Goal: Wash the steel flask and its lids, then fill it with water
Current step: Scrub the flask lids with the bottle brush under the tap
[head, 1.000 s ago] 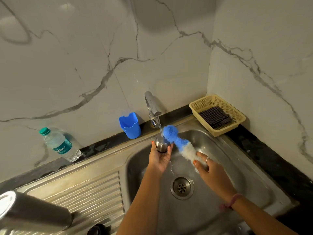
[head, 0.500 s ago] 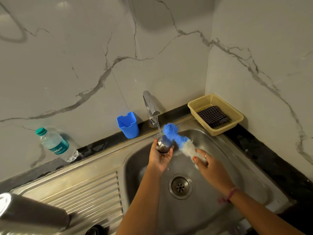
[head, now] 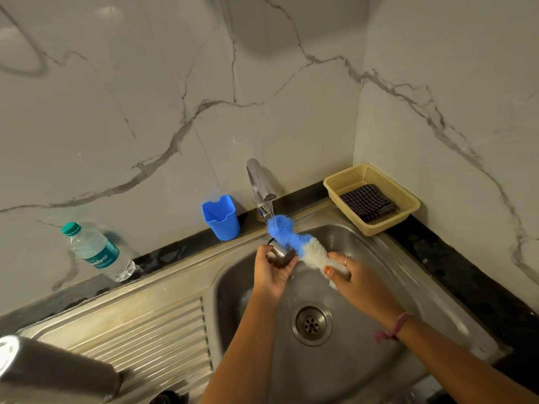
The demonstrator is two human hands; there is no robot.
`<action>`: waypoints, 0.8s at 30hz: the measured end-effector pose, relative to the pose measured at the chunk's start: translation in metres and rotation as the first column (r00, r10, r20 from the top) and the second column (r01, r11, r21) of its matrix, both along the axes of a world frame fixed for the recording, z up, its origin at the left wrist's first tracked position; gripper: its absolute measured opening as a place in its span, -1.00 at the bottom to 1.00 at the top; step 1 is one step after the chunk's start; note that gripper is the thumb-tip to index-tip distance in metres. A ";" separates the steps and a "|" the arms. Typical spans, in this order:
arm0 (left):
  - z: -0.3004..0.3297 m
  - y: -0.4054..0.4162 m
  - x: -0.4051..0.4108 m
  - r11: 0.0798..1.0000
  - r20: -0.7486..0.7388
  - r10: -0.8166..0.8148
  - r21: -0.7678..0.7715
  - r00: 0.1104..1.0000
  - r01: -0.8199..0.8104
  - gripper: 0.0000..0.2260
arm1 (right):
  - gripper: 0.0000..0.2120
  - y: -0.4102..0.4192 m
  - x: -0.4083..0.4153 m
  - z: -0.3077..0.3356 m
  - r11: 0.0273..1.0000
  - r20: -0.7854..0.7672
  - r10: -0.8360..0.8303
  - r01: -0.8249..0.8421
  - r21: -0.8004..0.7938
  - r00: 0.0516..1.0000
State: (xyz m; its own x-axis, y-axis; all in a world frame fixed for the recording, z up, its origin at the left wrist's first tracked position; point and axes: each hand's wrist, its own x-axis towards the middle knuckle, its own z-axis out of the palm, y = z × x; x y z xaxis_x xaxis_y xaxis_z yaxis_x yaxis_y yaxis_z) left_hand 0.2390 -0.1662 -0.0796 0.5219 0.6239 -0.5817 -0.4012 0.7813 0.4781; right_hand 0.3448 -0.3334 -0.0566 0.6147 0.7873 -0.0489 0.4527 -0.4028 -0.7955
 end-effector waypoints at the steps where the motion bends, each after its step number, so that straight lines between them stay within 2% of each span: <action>1: 0.000 0.001 0.001 1.000 0.011 0.003 -0.007 1.000 -0.003 -0.60 | -0.57 -0.001 -0.003 -0.002 1.000 -0.002 0.009 -0.009 0.005 1.000; 6: 0.004 -0.004 0.005 0.999 0.053 0.015 0.038 0.998 -0.017 -0.62 | -0.55 0.003 0.003 -0.009 0.997 -0.103 -0.071 0.069 -0.016 0.992; 9: 0.004 -0.001 0.006 0.998 0.050 -0.005 0.061 0.999 0.002 -0.61 | -0.56 0.002 -0.005 -0.007 0.999 -0.088 -0.044 0.046 0.023 0.995; 15: -0.001 -0.002 0.004 0.996 0.105 0.029 -0.082 0.994 -0.020 -0.53 | -0.56 0.000 -0.001 -0.010 0.996 -0.123 -0.085 0.086 0.003 0.989; 21: 0.005 -0.004 0.010 1.000 0.128 0.026 0.002 0.991 -0.026 -0.51 | -0.58 -0.001 -0.010 -0.012 0.996 -0.084 -0.069 0.073 0.048 0.994; 24: 0.004 -0.003 0.012 0.999 0.125 0.006 -0.040 0.992 -0.001 -0.50 | -0.56 -0.002 -0.005 -0.016 0.991 -0.130 -0.127 0.131 0.025 0.983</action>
